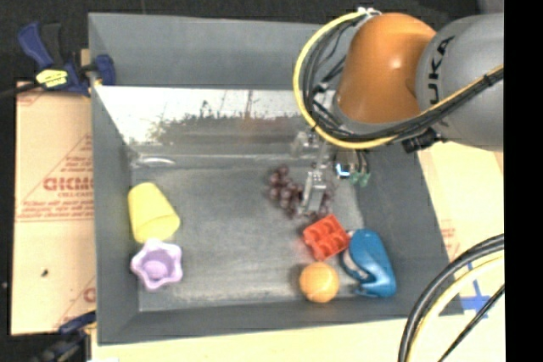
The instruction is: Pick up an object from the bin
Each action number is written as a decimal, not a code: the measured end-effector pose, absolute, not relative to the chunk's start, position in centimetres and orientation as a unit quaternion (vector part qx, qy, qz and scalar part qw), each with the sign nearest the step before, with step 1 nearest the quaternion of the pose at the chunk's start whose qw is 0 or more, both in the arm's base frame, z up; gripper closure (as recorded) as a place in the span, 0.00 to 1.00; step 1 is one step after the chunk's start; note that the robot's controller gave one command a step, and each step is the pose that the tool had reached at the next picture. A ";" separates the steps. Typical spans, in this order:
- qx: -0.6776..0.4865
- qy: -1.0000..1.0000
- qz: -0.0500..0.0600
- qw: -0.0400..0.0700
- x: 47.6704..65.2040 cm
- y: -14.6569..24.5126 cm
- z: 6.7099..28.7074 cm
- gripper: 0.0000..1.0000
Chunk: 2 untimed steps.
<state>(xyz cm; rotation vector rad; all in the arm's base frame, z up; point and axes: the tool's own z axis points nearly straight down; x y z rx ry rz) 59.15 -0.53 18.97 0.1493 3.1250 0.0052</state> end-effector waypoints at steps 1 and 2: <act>-0.006 1.000 0.002 0.005 57.0 -1.5 11.9 0.00; 0.062 0.998 0.003 0.014 56.7 0.1 14.3 0.00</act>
Offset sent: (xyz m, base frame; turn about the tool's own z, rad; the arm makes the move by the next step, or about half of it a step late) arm -0.0262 0.0070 -0.0473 0.0339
